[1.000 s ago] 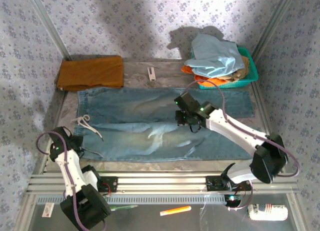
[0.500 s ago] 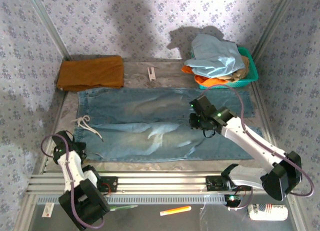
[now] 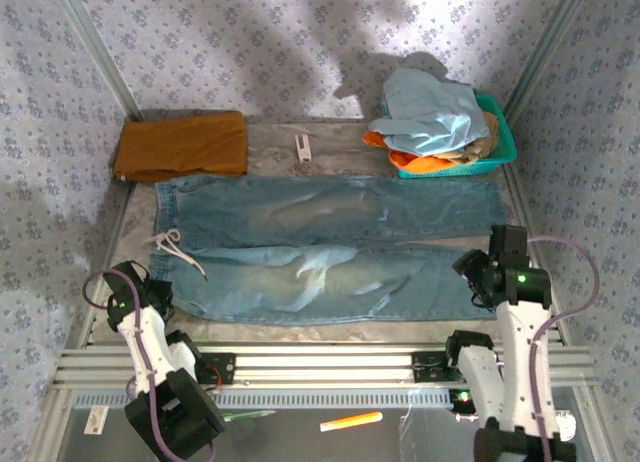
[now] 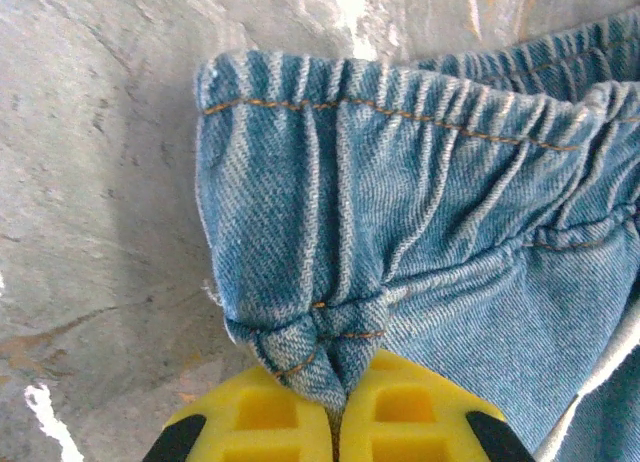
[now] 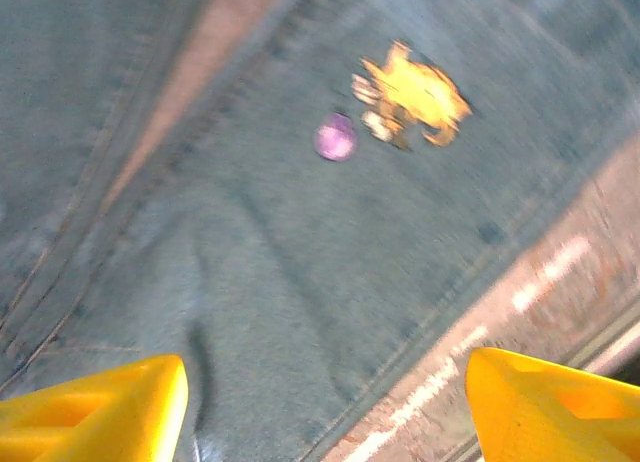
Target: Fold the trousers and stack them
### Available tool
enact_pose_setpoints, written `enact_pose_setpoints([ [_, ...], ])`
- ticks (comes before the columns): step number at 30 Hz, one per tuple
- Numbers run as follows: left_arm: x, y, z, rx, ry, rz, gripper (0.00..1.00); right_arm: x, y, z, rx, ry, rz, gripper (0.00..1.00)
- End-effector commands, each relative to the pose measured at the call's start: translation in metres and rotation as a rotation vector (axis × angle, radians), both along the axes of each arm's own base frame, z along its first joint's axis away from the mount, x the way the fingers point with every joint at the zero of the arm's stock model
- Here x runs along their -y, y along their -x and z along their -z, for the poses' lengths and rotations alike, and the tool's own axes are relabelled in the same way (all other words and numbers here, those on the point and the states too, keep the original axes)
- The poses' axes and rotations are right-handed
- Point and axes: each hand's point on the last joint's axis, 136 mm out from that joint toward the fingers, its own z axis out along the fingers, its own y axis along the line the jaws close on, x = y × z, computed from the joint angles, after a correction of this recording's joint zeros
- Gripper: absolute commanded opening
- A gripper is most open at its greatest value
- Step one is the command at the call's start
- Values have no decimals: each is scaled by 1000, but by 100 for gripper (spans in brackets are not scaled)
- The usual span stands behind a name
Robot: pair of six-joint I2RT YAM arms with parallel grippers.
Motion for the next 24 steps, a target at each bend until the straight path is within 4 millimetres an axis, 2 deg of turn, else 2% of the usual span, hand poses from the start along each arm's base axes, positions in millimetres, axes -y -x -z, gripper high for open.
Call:
enact_pose_setpoints([
  [1,11,-14,-12,77,47,60,0,-11,14,29,-91,-201,159,74],
  [4,13,-17,-15,87,56,68,0,0,22,64,-162,-249,332,73],
  [6,13,-18,-17,92,55,72,0,2,21,90,-145,-316,438,68],
  [7,12,-19,-17,94,55,71,0,11,26,101,-149,-293,509,68],
  [8,12,-19,-17,95,56,70,0,10,30,109,-159,-305,550,68],
  [11,13,-19,-17,88,53,80,0,30,31,111,-143,-216,584,69],
  [14,13,-20,-16,87,57,81,0,33,34,117,-173,-214,600,71],
  [16,12,-21,-17,93,58,82,0,38,31,121,-183,-200,585,69],
  [19,11,-23,-21,95,53,84,0,43,25,130,-183,-194,567,55],
  [20,10,-24,-22,96,52,84,0,45,21,132,-176,-194,553,47],
  [24,10,-27,-31,115,50,89,0,48,10,135,-170,-200,495,32],
])
